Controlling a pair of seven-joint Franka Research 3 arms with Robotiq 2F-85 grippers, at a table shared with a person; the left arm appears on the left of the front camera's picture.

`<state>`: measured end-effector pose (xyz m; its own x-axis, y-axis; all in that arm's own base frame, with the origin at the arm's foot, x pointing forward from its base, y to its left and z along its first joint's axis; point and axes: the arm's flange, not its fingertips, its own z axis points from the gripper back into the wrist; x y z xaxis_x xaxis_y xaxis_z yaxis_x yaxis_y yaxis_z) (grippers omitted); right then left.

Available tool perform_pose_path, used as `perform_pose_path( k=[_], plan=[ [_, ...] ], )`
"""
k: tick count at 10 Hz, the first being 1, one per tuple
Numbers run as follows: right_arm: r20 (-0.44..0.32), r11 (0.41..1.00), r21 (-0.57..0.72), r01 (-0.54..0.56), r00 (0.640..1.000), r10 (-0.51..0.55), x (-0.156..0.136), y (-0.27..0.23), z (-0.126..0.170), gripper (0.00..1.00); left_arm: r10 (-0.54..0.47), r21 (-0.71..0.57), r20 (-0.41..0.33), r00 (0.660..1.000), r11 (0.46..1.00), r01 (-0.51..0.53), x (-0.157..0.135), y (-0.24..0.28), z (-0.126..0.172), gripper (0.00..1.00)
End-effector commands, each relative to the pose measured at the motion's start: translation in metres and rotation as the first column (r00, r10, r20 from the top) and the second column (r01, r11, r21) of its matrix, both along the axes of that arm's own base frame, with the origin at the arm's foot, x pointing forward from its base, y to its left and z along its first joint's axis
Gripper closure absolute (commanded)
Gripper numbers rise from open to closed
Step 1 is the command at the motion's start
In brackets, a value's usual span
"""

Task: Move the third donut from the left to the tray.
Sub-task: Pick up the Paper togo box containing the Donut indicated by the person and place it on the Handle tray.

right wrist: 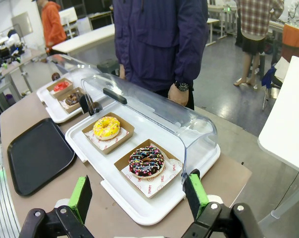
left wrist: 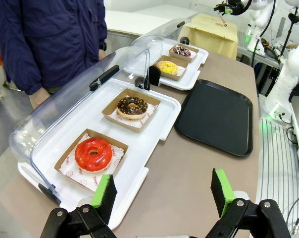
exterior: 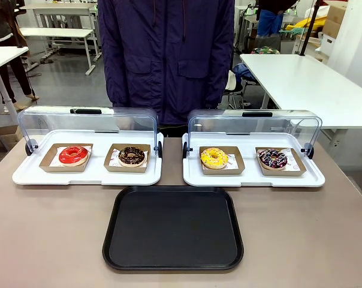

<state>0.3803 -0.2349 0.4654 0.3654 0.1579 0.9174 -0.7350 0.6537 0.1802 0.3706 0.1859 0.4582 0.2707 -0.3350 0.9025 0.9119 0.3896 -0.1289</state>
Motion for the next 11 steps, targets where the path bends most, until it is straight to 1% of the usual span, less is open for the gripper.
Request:
perform_pose_path(
  k=[1,11],
  plan=[
    [0.024,1.000,0.010,0.000,1.000,0.000,0.0027,-0.0003,0.0006,0.00,-0.004,-0.006,0.006,1.000,1.000,0.004,0.0016,0.0004,0.0013,0.00],
    [0.024,1.000,0.010,0.000,1.000,0.000,0.0027,-0.0003,0.0006,0.00,-0.004,-0.006,0.006,1.000,1.000,0.004,0.0016,0.0004,0.0013,0.00]
  ],
)
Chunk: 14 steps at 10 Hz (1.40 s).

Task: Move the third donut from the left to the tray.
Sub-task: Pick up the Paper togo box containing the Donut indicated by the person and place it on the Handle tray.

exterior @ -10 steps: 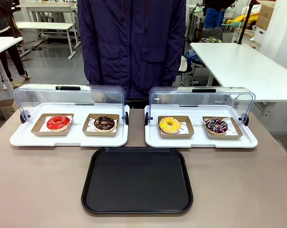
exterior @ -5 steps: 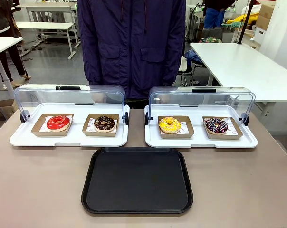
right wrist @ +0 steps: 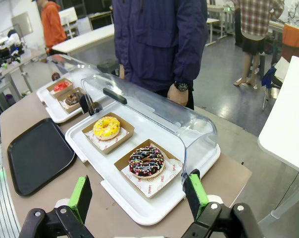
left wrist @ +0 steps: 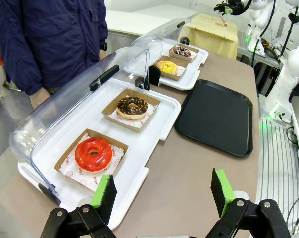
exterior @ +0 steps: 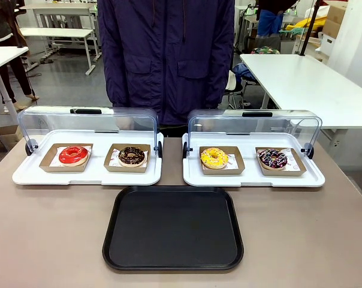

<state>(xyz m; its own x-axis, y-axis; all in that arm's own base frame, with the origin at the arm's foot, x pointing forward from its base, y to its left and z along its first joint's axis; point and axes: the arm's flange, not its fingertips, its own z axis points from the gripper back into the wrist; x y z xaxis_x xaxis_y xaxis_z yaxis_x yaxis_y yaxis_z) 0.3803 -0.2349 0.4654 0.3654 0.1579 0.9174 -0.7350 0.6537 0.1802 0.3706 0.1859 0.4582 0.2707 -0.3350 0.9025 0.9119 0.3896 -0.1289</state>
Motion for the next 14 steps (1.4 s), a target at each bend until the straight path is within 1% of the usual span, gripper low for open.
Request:
perform_pose_path(
  k=[1,14],
  plan=[
    [0.024,1.000,0.010,0.000,1.000,0.000,0.0027,-0.0003,0.0006,0.00,-0.004,-0.006,0.006,1.000,1.000,0.004,0.0016,0.0004,0.0013,0.00],
    [0.024,1.000,0.010,0.000,1.000,0.000,0.0027,-0.0003,0.0006,0.00,-0.004,-0.006,0.006,1.000,1.000,0.004,0.0016,0.0004,0.0013,0.00]
  ],
)
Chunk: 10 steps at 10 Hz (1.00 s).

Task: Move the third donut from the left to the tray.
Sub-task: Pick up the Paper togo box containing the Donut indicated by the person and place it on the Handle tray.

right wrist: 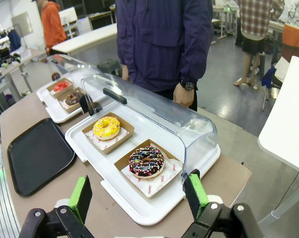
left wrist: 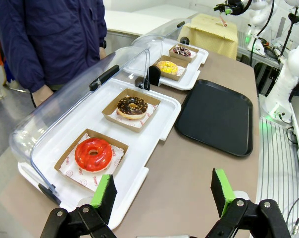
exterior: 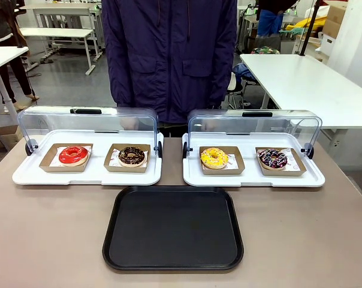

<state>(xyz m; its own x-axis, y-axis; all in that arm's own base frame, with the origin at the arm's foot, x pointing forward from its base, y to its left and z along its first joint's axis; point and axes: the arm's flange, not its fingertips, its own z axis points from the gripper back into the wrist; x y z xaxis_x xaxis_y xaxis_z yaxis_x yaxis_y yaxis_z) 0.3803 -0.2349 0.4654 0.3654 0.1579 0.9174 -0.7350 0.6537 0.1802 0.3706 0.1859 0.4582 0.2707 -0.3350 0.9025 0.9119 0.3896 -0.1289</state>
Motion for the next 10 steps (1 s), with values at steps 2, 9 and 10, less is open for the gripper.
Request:
perform_pose_path(
  k=[2,9,10],
  plan=[
    [0.024,1.000,0.010,0.000,1.000,0.000,0.0027,-0.0003,0.0006,0.00,-0.004,-0.006,0.006,1.000,1.000,0.004,0.0016,0.0004,0.0013,0.00],
    [0.024,1.000,0.010,0.000,1.000,0.000,0.0027,-0.0003,0.0006,0.00,-0.004,-0.006,0.006,1.000,1.000,0.004,0.0016,0.0004,0.0013,0.00],
    [0.024,1.000,0.010,0.000,1.000,0.000,0.0027,-0.0003,0.0006,0.00,-0.004,-0.006,0.006,1.000,1.000,0.004,0.0016,0.0004,0.0013,0.00]
  ],
)
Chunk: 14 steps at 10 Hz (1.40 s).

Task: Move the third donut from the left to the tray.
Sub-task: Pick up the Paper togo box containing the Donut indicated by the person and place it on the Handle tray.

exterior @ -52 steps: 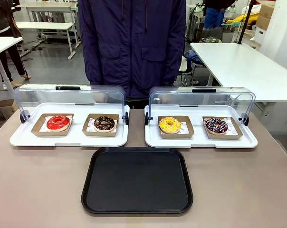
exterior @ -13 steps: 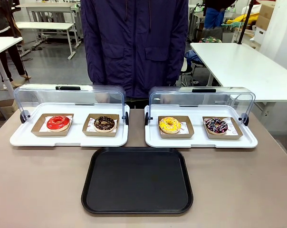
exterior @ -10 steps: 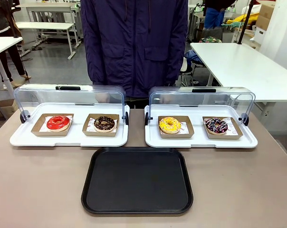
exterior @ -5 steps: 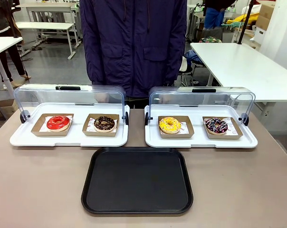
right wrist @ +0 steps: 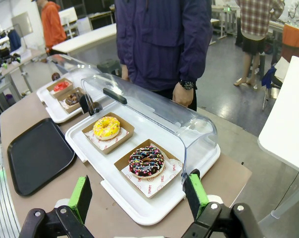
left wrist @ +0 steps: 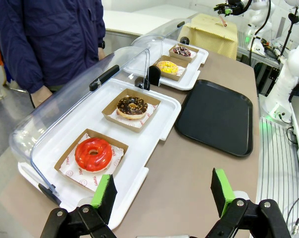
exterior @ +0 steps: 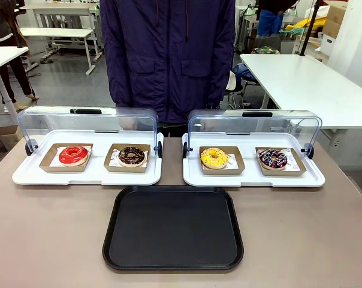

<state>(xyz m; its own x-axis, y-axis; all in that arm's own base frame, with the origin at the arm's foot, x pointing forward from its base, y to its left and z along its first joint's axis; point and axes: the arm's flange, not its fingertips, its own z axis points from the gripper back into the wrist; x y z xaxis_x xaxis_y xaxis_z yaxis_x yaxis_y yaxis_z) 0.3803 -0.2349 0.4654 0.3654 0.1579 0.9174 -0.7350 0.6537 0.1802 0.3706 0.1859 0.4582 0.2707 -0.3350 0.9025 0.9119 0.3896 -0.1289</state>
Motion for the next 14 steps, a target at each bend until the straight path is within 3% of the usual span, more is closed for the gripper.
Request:
perform_pose_path(
  k=[1,14],
  plan=[
    [0.024,1.000,0.010,0.000,1.000,0.000,0.0027,-0.0003,0.0006,0.00,-0.004,-0.006,0.006,1.000,1.000,0.004,0.0016,0.0004,0.0013,0.00],
    [0.024,1.000,0.010,0.000,1.000,0.000,0.0027,-0.0003,0.0006,0.00,-0.004,-0.006,0.006,1.000,1.000,0.004,0.0016,0.0004,0.0013,0.00]
  ],
)
